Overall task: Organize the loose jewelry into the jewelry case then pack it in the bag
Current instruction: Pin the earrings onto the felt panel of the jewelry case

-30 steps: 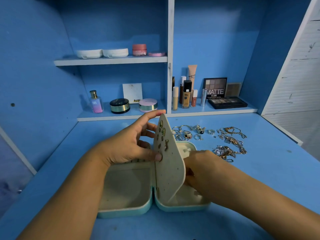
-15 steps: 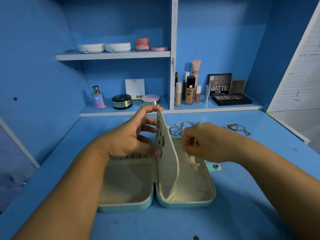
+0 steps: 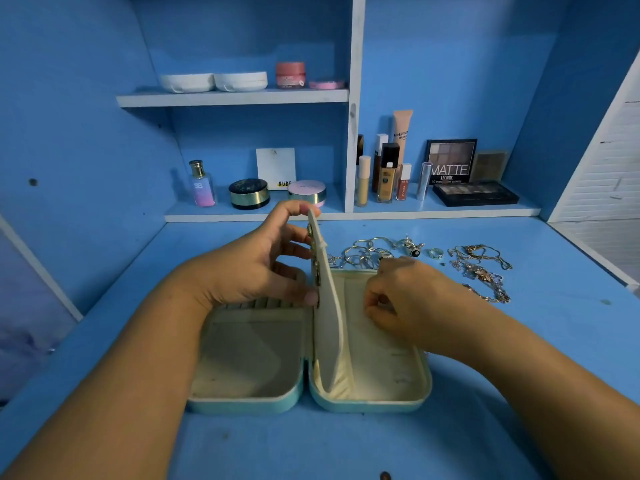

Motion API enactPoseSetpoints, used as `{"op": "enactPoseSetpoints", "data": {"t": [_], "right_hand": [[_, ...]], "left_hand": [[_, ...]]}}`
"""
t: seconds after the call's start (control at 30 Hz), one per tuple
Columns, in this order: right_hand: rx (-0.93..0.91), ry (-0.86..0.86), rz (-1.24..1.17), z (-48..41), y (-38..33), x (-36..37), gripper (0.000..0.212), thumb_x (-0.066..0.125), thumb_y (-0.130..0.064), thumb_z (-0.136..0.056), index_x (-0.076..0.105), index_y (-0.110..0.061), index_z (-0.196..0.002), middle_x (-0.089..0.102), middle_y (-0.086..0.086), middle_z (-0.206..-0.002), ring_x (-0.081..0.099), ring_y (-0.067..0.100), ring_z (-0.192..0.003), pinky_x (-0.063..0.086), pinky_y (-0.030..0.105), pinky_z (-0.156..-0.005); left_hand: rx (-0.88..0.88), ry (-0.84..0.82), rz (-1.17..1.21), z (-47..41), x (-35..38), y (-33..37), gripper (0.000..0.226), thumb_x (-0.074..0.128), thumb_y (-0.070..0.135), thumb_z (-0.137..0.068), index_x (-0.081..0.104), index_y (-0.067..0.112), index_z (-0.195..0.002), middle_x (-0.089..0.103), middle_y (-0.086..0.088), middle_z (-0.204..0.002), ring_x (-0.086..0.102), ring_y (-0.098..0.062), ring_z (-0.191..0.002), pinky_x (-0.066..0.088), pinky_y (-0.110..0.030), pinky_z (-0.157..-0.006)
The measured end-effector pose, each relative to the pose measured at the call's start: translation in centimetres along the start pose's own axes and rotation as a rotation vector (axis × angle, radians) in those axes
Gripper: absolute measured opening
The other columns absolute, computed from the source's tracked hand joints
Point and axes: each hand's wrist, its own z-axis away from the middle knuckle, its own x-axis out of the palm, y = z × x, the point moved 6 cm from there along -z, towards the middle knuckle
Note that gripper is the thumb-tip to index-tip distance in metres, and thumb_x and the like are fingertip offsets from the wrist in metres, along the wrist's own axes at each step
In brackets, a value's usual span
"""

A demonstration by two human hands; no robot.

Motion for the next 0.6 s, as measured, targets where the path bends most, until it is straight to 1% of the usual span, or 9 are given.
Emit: {"op": "enactPoseSetpoints", "data": {"t": [0.07,0.1,0.17,0.23,0.33,0.4,0.5,0.6], "right_hand": [[0.022,0.026,-0.084,0.1,0.1,0.1,0.010,0.055,-0.024,-0.088,0.065,-0.020,-0.087,0.057,-0.006,-0.088,0.052,0.010,-0.077,0.046,0.024,-0.072],[0.053,0.050,-0.173,0.1,0.2,0.1,0.009,0.056,-0.023,-0.087,0.064,-0.021,-0.084,0.059,-0.007,-0.083,0.054,0.007,-0.072,0.047,0.022,-0.067],[0.147,0.097,-0.435,0.2,0.3,0.0,0.009,0.059,-0.023,-0.086,0.065,-0.021,-0.080,0.065,-0.007,-0.073,0.057,0.003,-0.062,0.046,0.015,-0.057],[0.246,0.119,-0.744,0.3,0.2,0.0,0.010,0.062,-0.021,-0.087,0.067,-0.018,-0.079,0.068,-0.004,-0.068,0.056,-0.001,-0.056,0.046,0.012,-0.054],[0.375,0.100,-1.177,0.7,-0.2,0.8,0.015,0.060,-0.016,-0.090,0.067,-0.008,-0.079,0.070,0.004,-0.070,0.062,0.005,-0.059,0.048,0.015,-0.055],[0.412,0.076,-1.356,0.9,-0.9,1.3,0.015,0.059,-0.013,-0.091,0.066,-0.004,-0.081,0.070,0.007,-0.075,0.064,0.008,-0.062,0.051,0.018,-0.059],[0.421,0.049,-1.474,1.0,-1.8,1.9,0.016,0.058,-0.011,-0.091,0.064,-0.004,-0.078,0.068,0.011,-0.075,0.063,0.013,-0.065,0.054,0.022,-0.062],[0.429,0.044,-1.516,1.0,-2.4,2.4,0.017,0.057,-0.009,-0.091,0.064,-0.003,-0.076,0.069,0.021,-0.082,0.062,0.021,-0.071,0.053,0.030,-0.073]], "left_hand": [[-0.010,-0.001,-0.007,0.0,0.0,0.0,0.089,0.073,-0.019,-0.069,0.033,0.034,-0.129,0.045,-0.018,-0.127,0.057,-0.008,-0.107,0.053,-0.023,-0.073],[-0.012,-0.005,-0.008,0.0,0.1,0.0,0.090,0.075,-0.017,-0.069,0.033,0.034,-0.129,0.045,-0.018,-0.127,0.057,-0.009,-0.108,0.054,-0.023,-0.074],[-0.016,-0.005,-0.004,0.1,0.1,0.0,0.090,0.074,-0.019,-0.069,0.033,0.034,-0.130,0.045,-0.018,-0.127,0.057,-0.008,-0.108,0.054,-0.023,-0.074],[-0.019,0.001,0.002,0.0,0.0,0.0,0.090,0.072,-0.021,-0.069,0.033,0.034,-0.129,0.047,-0.016,-0.125,0.058,-0.005,-0.105,0.053,-0.022,-0.072],[-0.021,0.003,-0.013,0.0,0.0,0.1,0.090,0.072,-0.021,-0.070,0.032,0.035,-0.129,0.048,-0.013,-0.125,0.058,-0.005,-0.105,0.054,-0.023,-0.073],[-0.017,-0.003,-0.008,0.0,-0.1,0.0,0.090,0.072,-0.020,-0.070,0.033,0.037,-0.128,0.048,-0.013,-0.125,0.058,-0.005,-0.106,0.053,-0.023,-0.074],[-0.020,-0.002,0.017,0.0,-0.2,-0.1,0.090,0.071,-0.021,-0.070,0.034,0.036,-0.127,0.048,-0.013,-0.125,0.058,-0.005,-0.104,0.053,-0.021,-0.073],[-0.017,-0.016,0.023,-0.1,0.0,-0.1,0.090,0.074,-0.017,-0.068,0.034,0.037,-0.127,0.047,-0.014,-0.126,0.059,-0.005,-0.103,0.053,-0.022,-0.073]]}}
